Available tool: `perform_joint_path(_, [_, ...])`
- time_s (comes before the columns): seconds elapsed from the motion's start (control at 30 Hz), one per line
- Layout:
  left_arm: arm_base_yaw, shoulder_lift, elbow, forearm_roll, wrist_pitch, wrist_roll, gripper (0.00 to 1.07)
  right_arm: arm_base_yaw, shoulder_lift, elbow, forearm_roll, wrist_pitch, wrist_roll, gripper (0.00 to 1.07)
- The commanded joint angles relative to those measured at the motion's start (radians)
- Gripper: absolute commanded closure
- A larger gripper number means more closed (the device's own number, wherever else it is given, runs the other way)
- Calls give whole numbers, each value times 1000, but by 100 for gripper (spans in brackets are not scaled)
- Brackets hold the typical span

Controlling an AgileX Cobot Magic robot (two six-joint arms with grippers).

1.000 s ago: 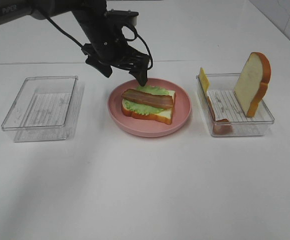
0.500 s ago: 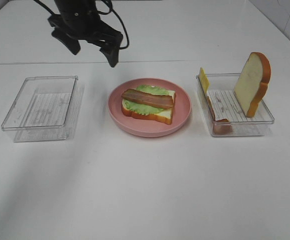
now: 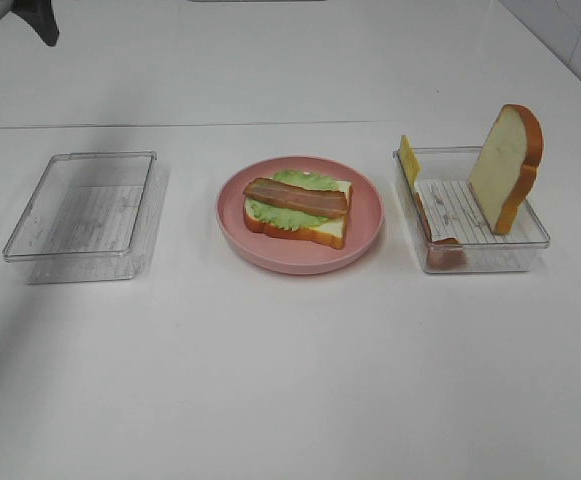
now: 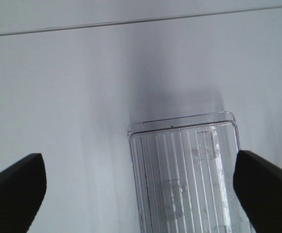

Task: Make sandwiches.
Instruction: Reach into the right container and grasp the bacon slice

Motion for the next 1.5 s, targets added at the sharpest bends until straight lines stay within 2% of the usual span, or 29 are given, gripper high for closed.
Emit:
perform_joint_path(0.03, [32,-29,12,-72,108,14,6,-1,-31,0,-8,-8,-1,11])
perform_joint_path(0.07, [41,-58,37,-74,108,41,6,-1,-31,0,-8,-8,-1,11])
perform_joint_path(0.13, [42,-78,60,-65,108,50,6,-1,-31,0,-8,-8,-1,11])
perform_joint_path(0.2, [41,-174,194,-49,106,62,6,-1,-31,0,-8,-8,-1,11])
perform_joint_path(0.3, [41,-207,239,-49,106,68,6,-1,-31,0,-8,-8,-1,11])
perform_joint_path(0.37, [41,-317,381,-48,81,93,6,-1,-31,0,-8,-8,-1,11])
perform_joint_path(0.4, [41,-317,381,-48,81,93,6,-1,-31,0,-8,-8,-1,11])
perform_joint_path(0.47, [41,-497,597,-30,5,115,7,-1,-31,0,-8,-8,-1,11])
perform_joint_path(0.5, [41,-497,597,-30,5,115,7,-1,-31,0,-8,-8,-1,11])
perform_joint_path(0.53, [41,-547,656,-28,-15,120,7,-1,-31,0,-8,-8,-1,11])
perform_joint_path(0.57, [41,-638,760,-25,-45,129,7,-1,-31,0,-8,-8,-1,11])
perform_joint_path(0.6, [41,-638,760,-25,-45,129,7,-1,-31,0,-8,-8,-1,11])
perform_joint_path(0.63, [41,-690,815,-25,-58,136,7,-1,-31,0,-8,-8,-1,11])
perform_joint_path(0.67, [41,-789,912,-25,-74,138,8,-1,-31,0,-8,-8,-1,11])
perform_joint_path(0.77, [41,-827,963,-22,-80,138,8,-1,-31,0,-8,-8,-1,11])
perform_joint_path(0.83, [41,-1013,1147,-14,-94,138,8,-1,-31,0,-8,-8,-1,11])
perform_joint_path(0.87, [41,-1013,1147,-14,-94,138,8,-1,-31,0,-8,-8,-1,11])
perform_joint_path(0.93, [41,-1158,1253,-11,-96,138,8,-1,-31,0,-8,-8,-1,11])
perform_joint_path(0.97, [41,-1158,1253,-11,-96,138,8,-1,-31,0,-8,-8,-1,11])
perform_joint_path(1.0, [41,-1243,1321,-8,-96,138,8,-1,-31,0,-8,-8,-1,11])
perform_joint_path(1.07, [41,-1280,1351,-8,-96,138,8,-1,-31,0,-8,-8,-1,11])
perform_joint_path(1.1, [41,-1373,1407,-8,-96,138,8,-1,-31,0,-8,-8,-1,11])
perform_joint_path(1.17, [41,-1410,1427,-8,-95,138,8,-1,-31,0,-8,-8,-1,11])
perform_joint_path(1.2, [41,-1506,1473,-8,-91,138,8,-1,-31,0,-8,-8,-1,11])
perform_joint_path(1.23, [41,-1506,1473,-8,-91,138,8,-1,-31,0,-8,-8,-1,11])
perform_joint_path(1.3, [41,-1644,1543,-8,-90,138,8,-1,-31,0,-8,-8,-1,11])
perform_joint_path(1.33, [41,-1644,1543,-8,-90,138,8,-1,-31,0,-8,-8,-1,11])
perform_joint_path(1.5, [41,-1907,1644,-23,-88,131,8,-1,-31,0,-8,-8,-1,11])
